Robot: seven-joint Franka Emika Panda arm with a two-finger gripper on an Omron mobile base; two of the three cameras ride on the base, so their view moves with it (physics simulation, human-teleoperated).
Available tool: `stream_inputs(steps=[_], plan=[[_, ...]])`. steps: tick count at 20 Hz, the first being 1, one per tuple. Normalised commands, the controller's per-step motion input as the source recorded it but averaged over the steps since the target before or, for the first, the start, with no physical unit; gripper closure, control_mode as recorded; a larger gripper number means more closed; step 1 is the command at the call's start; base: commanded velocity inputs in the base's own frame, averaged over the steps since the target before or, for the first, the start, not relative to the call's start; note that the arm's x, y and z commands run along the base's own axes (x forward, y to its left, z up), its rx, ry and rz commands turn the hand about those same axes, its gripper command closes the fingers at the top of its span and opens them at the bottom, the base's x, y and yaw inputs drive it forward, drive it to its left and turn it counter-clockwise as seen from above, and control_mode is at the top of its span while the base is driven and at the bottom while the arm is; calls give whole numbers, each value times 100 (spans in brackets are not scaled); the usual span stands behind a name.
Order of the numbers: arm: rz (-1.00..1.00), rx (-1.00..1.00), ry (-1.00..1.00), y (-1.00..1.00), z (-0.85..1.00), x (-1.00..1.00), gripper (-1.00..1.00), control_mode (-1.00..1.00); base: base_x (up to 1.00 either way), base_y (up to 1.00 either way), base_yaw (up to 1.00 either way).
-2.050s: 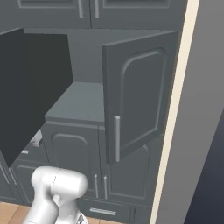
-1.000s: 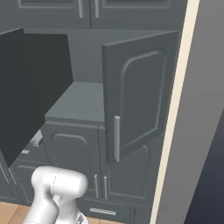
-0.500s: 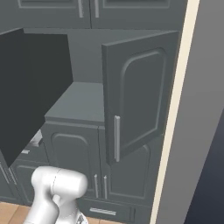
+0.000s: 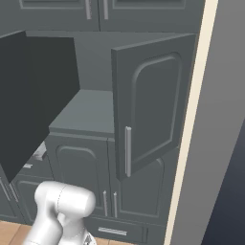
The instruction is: Close all open cabinet doors.
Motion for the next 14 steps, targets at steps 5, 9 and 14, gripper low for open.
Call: stream_inputs(steps=[5, 9, 14], plan=[[-15, -3, -2, 3, -28, 40, -100, -100, 0, 0, 0], [-9, 0, -20, 13, -38, 27, -100, -100, 0, 0, 0], [-16, -3, -12, 0, -28, 29, -100, -100, 0, 0, 0]])
